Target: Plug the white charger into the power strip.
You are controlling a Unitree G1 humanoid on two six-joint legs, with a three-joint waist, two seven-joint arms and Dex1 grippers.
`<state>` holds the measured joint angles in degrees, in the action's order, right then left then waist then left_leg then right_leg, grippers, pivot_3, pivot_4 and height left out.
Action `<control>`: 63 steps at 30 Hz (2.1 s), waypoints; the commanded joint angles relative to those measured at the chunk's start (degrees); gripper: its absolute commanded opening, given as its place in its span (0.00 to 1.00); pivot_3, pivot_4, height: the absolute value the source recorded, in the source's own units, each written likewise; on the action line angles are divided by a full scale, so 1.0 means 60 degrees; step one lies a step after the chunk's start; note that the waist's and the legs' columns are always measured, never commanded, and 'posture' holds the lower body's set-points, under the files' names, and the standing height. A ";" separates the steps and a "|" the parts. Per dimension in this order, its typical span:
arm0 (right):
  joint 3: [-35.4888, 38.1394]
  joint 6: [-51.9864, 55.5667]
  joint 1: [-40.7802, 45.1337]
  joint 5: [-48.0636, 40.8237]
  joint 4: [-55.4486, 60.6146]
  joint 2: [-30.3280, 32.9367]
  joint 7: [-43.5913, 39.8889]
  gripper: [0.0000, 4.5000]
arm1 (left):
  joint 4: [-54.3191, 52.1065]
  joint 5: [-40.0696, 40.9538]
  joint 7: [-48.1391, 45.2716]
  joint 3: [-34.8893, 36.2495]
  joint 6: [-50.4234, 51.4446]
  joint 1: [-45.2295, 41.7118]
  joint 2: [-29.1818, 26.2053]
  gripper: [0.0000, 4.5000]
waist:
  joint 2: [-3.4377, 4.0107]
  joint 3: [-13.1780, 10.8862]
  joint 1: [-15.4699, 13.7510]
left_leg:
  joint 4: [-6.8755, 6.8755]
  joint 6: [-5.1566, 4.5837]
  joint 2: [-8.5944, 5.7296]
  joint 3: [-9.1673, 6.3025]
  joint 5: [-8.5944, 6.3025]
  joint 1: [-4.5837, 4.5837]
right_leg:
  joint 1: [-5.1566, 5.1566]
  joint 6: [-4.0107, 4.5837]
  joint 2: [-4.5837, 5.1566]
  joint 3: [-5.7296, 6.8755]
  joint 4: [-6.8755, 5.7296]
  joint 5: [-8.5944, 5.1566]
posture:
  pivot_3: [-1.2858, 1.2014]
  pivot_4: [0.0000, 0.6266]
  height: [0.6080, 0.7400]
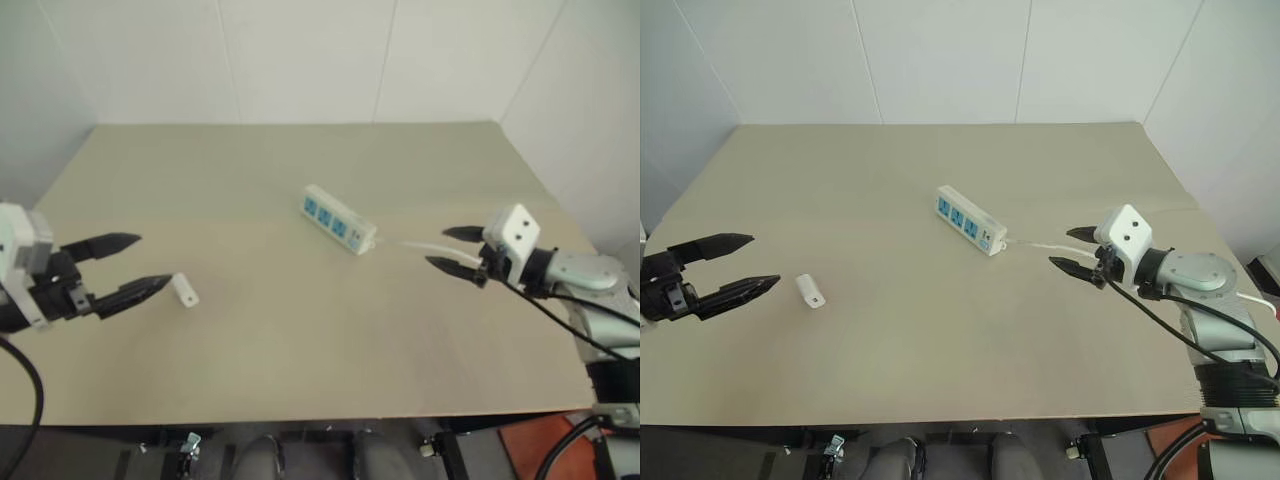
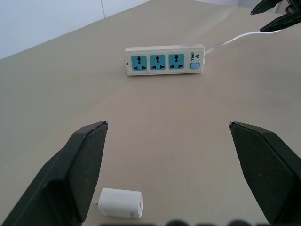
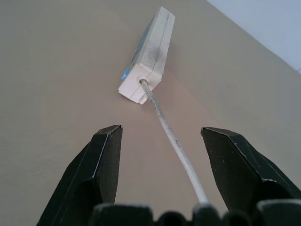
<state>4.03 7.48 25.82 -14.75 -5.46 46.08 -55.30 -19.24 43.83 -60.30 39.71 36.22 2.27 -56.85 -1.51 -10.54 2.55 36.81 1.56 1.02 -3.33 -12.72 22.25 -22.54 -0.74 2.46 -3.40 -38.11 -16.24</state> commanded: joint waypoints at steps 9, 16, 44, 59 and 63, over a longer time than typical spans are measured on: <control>0.0132 -0.0096 0.0264 0.0013 0.0025 -0.0083 0.0079 0.72 | -0.0293 0.0270 -0.0016 0.0662 0.0070 0.0195 -0.0061 1.00 | 0.0000 0.0000 0.0003 | 0.0000 0.0000 0.0000 0.0003 0.0000 -0.0001 | -0.0001 0.0000 0.0000 -0.0002 -0.0001 0.0000 | 0.52 0.24 1.00; -0.1186 -0.0646 0.1724 0.1365 -0.1677 -0.1830 0.1170 0.72 | -0.0240 0.0344 0.0133 0.0215 0.0011 -0.0168 -0.0042 1.00 | -0.0002 0.0001 0.0119 | 0.0000 0.0001 0.0003 0.0017 0.0000 -0.0021 | 0.0000 -0.0004 -0.0006 -0.0016 -0.0019 0.0004 | 0.52 0.24 1.00; -0.1408 -0.1788 0.3843 0.1015 -0.4379 -0.2984 -0.0726 0.00 | -0.1062 0.0693 0.0651 0.0790 0.0183 0.0562 0.0331 1.00 | -0.0006 0.0003 0.0241 | 0.0002 0.0001 -0.0003 0.0044 0.0000 0.0068 | -0.0120 -0.0012 0.0004 -0.0057 -0.0059 0.0011 | 0.52 0.24 1.00; -0.2290 0.0564 0.0508 0.1195 -0.0305 -0.2445 -0.0559 0.22 | -0.0679 0.0584 0.0524 0.0000 0.0102 0.0018 0.0220 1.00 | -0.0009 0.0005 0.0228 | 0.0008 0.0001 -0.0005 0.0061 0.0000 0.0025 | -0.0104 -0.0014 0.0001 -0.0072 -0.0091 0.0011 | 0.52 0.24 1.00; -0.2414 0.0346 0.0466 0.1406 -0.0377 -0.2027 -0.0913 0.51 | -0.0657 0.0569 0.0494 -0.0158 0.0096 -0.0127 0.0217 1.00 | -0.0010 0.0004 0.0206 | 0.0009 0.0002 -0.0007 0.0063 0.0001 0.0013 | -0.0102 -0.0015 -0.0004 -0.0076 -0.0106 0.0010 | 0.52 0.24 1.00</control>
<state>-11.54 11.07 28.17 -5.91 -9.00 32.22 -59.80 -22.87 47.23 -57.04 38.18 37.62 2.22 -54.51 -1.57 -10.52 3.78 36.87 1.57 0.96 -2.96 -12.72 22.35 -23.16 -0.83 2.45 -3.85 -38.74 -16.18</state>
